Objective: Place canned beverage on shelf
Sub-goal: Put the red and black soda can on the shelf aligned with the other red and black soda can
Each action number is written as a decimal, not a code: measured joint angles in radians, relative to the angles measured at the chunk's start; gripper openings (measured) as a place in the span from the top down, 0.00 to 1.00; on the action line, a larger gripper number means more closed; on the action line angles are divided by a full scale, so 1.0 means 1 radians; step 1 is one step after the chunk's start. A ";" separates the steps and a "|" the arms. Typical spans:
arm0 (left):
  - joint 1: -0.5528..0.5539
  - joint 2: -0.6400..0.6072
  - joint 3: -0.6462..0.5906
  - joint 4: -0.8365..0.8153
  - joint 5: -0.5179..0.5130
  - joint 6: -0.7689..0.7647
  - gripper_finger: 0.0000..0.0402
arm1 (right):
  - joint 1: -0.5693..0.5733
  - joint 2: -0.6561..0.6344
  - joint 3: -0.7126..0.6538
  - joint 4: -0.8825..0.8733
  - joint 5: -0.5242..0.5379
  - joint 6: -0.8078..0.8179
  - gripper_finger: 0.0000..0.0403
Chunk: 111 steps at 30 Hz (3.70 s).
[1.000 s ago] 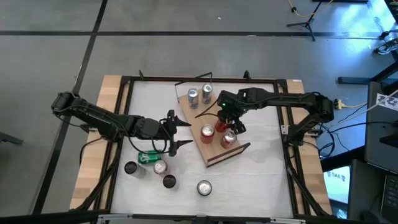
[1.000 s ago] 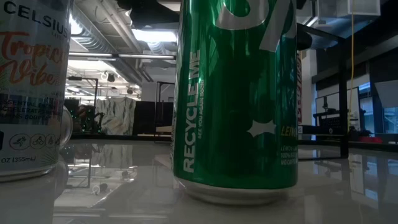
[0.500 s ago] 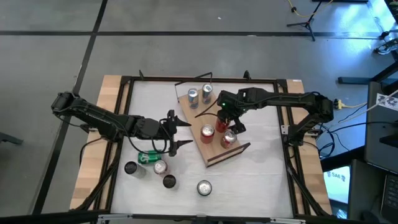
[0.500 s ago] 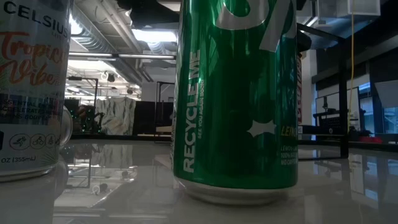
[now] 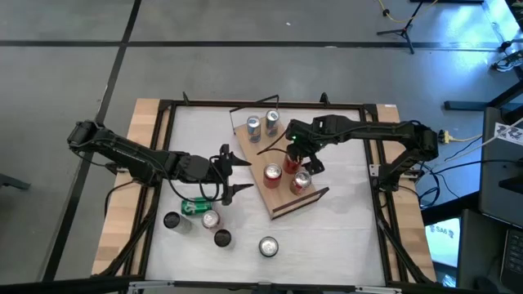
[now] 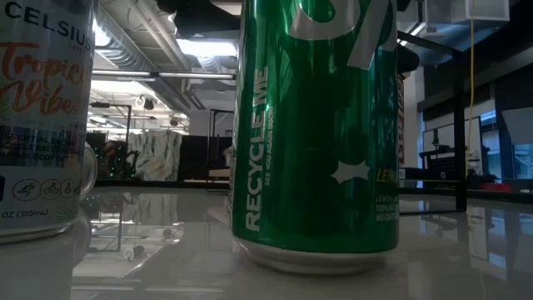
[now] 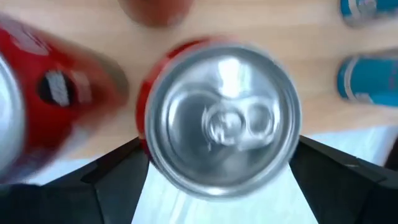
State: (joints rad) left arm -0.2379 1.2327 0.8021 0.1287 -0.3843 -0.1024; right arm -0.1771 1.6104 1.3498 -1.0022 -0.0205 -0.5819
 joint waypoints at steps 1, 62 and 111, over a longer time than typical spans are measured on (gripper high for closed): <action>0.000 0.000 0.000 0.000 0.000 0.000 0.22 | 0.000 0.000 0.007 -0.023 0.002 -0.001 0.10; 0.000 0.000 0.000 -0.001 0.000 0.007 0.22 | -0.489 -0.220 -0.472 0.705 -0.559 0.106 0.10; 0.000 0.000 0.000 0.000 0.000 0.005 0.22 | -0.385 -0.198 -0.569 0.952 -0.658 0.129 0.10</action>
State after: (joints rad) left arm -0.2379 1.2327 0.8022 0.1284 -0.3847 -0.0977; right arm -0.5621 1.4124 0.7807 -0.0498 -0.6787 -0.4534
